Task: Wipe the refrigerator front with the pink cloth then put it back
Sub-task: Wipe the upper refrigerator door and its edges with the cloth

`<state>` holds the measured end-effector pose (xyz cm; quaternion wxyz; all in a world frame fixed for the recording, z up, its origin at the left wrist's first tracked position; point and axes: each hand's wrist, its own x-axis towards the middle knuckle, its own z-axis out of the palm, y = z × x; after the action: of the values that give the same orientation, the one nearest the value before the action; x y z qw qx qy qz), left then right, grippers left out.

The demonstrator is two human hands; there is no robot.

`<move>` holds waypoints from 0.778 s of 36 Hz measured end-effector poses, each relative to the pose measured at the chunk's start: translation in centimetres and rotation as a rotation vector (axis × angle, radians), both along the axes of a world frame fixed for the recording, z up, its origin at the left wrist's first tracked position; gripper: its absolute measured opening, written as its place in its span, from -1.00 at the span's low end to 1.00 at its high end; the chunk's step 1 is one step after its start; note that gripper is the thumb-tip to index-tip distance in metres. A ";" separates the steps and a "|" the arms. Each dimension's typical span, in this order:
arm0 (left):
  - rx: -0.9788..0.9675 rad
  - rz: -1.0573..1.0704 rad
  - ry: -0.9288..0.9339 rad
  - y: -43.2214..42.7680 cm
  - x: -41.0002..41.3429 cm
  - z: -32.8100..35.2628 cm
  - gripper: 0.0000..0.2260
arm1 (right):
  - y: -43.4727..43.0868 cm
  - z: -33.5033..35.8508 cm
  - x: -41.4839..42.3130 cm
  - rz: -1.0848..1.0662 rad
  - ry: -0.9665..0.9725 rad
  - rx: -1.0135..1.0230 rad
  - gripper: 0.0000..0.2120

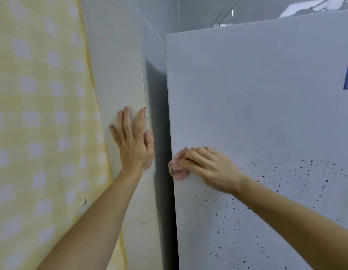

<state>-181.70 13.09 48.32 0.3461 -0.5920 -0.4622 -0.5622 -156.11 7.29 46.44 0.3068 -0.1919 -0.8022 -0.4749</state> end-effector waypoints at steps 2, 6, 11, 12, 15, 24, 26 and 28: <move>-0.005 0.011 0.007 0.0 0.0 0.0 -0.49 | 0.4 2.8 0.1 0.001 0.105 0.044 -0.61; -0.011 0.036 0.036 0.0 -0.5 -0.1 -0.48 | 1.1 7.5 -0.4 -0.029 0.451 0.154 -0.57; 0.008 0.056 0.054 0.1 -0.6 -0.2 -0.49 | 0.8 3.9 -2.1 -0.035 0.570 0.131 -0.55; 0.007 0.056 0.051 0.1 -0.5 -0.2 -0.49 | 0.7 2.2 -2.0 -0.028 0.515 0.093 -0.57; -0.012 0.037 0.042 -0.1 -0.2 -0.2 -0.49 | -0.1 -3.5 -0.9 -0.038 0.270 -0.044 -0.59; -0.059 -0.002 0.048 -1.0 0.0 0.1 -0.50 | -1.6 -8.7 3.9 -0.079 -0.069 -0.114 -0.53; -0.044 -0.017 0.035 -1.3 0.5 0.2 -0.50 | -1.5 -6.3 4.5 -0.063 0.030 -0.065 -0.48; -0.019 -0.052 0.032 -1.7 1.4 0.3 -0.50 | -1.4 -3.1 5.4 -0.079 0.160 0.005 -0.54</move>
<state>-180.27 11.44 48.64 0.3330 -0.6161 -0.4464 -0.5569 -150.70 5.93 43.38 0.3514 -0.2602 -0.7657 -0.4717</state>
